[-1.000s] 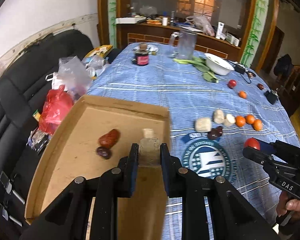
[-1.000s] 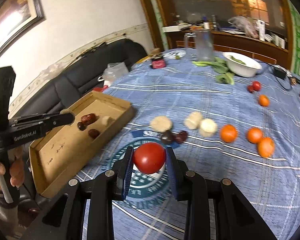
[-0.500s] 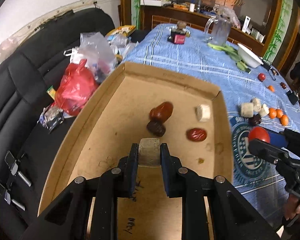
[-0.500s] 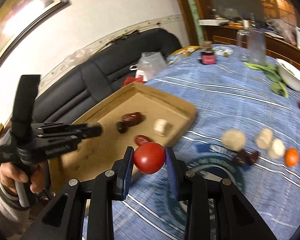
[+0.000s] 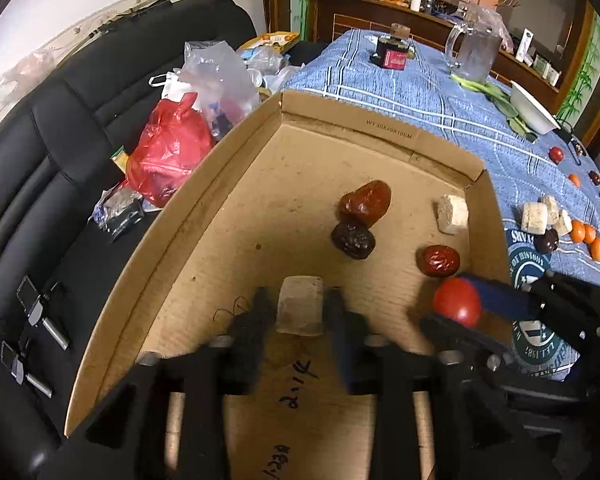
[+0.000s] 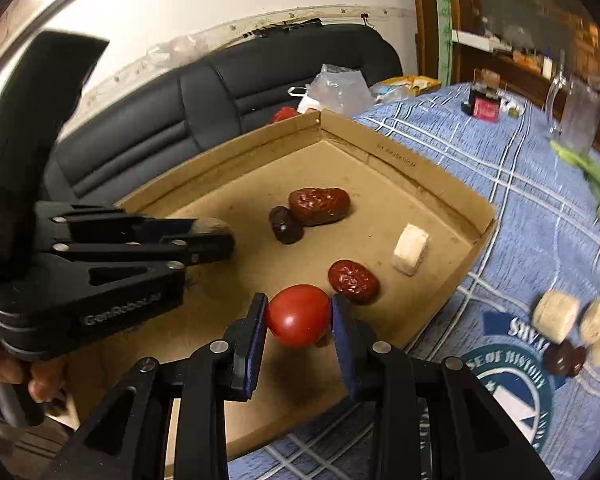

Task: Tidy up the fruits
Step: 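Carry cake and tomato into the cardboard box and open both tools, then withdraw both open tools from the box back over the table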

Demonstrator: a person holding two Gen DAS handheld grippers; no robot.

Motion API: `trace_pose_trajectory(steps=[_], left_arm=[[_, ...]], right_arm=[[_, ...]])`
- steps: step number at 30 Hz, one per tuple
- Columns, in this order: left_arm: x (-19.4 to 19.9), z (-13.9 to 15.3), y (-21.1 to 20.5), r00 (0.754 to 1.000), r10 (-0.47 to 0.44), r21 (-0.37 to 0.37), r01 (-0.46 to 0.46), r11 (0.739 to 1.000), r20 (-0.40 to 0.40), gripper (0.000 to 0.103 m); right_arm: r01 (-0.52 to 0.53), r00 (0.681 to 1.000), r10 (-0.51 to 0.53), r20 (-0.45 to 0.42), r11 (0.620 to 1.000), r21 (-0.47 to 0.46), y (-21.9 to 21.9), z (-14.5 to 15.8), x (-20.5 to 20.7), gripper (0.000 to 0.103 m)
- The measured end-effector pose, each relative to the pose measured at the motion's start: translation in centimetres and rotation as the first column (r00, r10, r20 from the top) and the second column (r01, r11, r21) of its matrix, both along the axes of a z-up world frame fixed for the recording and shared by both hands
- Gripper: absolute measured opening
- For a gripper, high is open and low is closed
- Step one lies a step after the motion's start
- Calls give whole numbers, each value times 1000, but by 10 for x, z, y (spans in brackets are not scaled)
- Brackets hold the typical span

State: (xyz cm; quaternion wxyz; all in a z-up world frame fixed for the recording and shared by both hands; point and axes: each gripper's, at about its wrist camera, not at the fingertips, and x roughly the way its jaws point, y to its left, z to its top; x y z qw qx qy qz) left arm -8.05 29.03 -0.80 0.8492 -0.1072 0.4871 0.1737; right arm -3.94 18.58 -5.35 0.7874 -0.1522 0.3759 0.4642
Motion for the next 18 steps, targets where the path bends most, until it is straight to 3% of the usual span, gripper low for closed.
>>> trace_pose_trajectory(steps=[1, 4, 5, 7, 15, 18], left_arm=[[-1, 0, 0, 1000, 0, -2, 0, 1000, 4, 62], [-4, 6, -3, 999, 11, 36, -13, 999, 35, 72], [-4, 7, -4, 999, 19, 51, -21, 998, 35, 76], [-5, 8, -5, 999, 23, 59, -26, 998, 42, 76], [-13, 32, -26, 991, 29, 136, -47, 990, 131, 77], [-11, 42, -42, 985, 11, 152, -37, 988, 170, 81]], right_arm=[[5, 1000, -5, 2, 1000, 3, -1, -1, 1, 36], [9, 999, -7, -41, 999, 41, -9, 1, 3, 44], [9, 999, -7, -45, 999, 51, -11, 2, 3, 53], [18, 1000, -17, -26, 998, 62, -16, 7, 1, 61], [88, 996, -91, 25, 989, 117, -56, 30, -7, 61], [132, 989, -139, 41, 981, 140, -79, 38, -4, 69]])
